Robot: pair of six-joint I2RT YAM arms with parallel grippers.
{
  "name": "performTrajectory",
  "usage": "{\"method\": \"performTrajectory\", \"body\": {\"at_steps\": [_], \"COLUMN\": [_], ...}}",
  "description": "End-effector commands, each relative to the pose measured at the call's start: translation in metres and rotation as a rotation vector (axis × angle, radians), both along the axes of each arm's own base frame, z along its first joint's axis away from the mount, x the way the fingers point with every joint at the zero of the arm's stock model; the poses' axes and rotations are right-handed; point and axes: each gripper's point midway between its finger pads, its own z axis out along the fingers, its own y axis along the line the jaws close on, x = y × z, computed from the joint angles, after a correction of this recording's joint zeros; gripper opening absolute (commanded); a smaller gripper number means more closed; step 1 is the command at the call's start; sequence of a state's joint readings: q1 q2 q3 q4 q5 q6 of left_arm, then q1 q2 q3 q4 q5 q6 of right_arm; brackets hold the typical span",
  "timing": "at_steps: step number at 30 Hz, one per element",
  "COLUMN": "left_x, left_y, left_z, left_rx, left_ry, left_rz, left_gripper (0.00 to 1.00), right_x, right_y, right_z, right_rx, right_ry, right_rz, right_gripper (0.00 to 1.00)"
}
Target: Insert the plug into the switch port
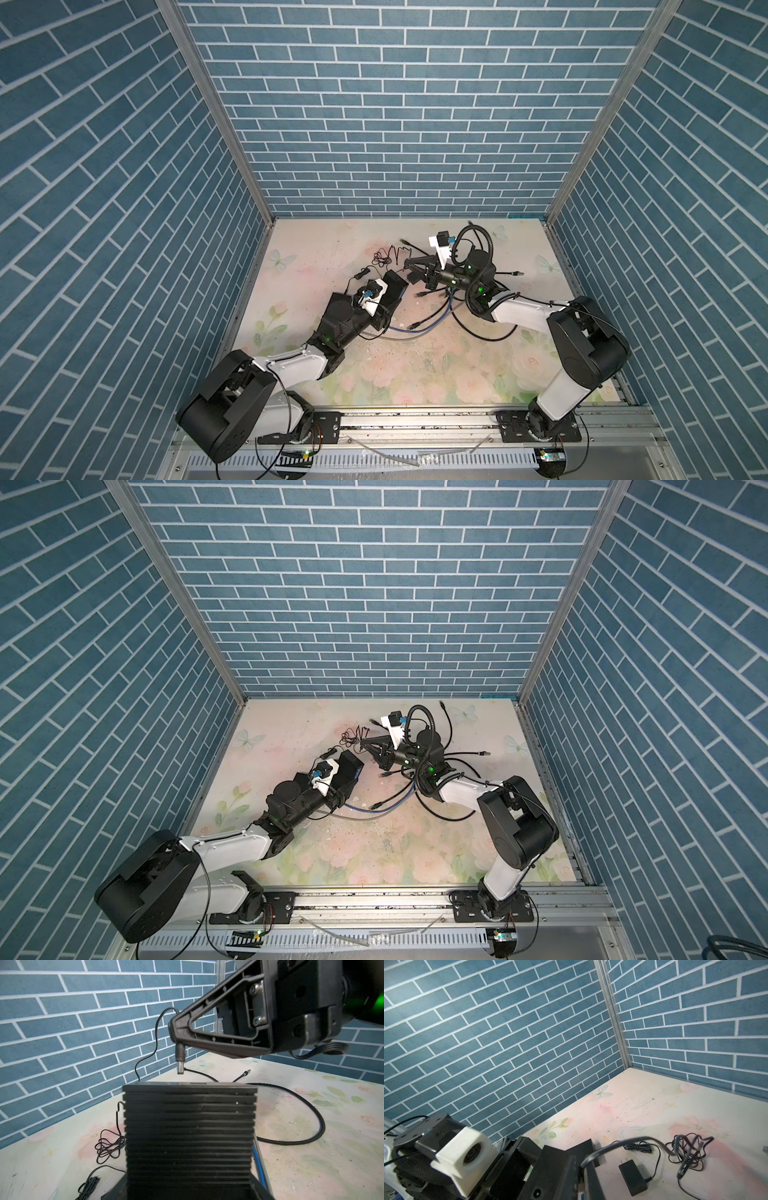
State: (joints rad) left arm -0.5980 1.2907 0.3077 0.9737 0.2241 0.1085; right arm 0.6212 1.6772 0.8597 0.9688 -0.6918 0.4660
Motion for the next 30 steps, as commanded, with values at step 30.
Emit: {"method": "performTrajectory", "body": {"at_steps": [30], "left_x": [-0.008], "left_y": [-0.005], "left_z": [0.02], "left_rx": [-0.018], "left_ry": [-0.197], "left_rz": [-0.052], "left_gripper": [0.55], "right_x": [-0.065], "right_y": [-0.008], "right_z": [0.031], "right_rx": [0.08], "right_ry": [-0.185], "right_rz": [0.098], "right_gripper": [0.0]}}
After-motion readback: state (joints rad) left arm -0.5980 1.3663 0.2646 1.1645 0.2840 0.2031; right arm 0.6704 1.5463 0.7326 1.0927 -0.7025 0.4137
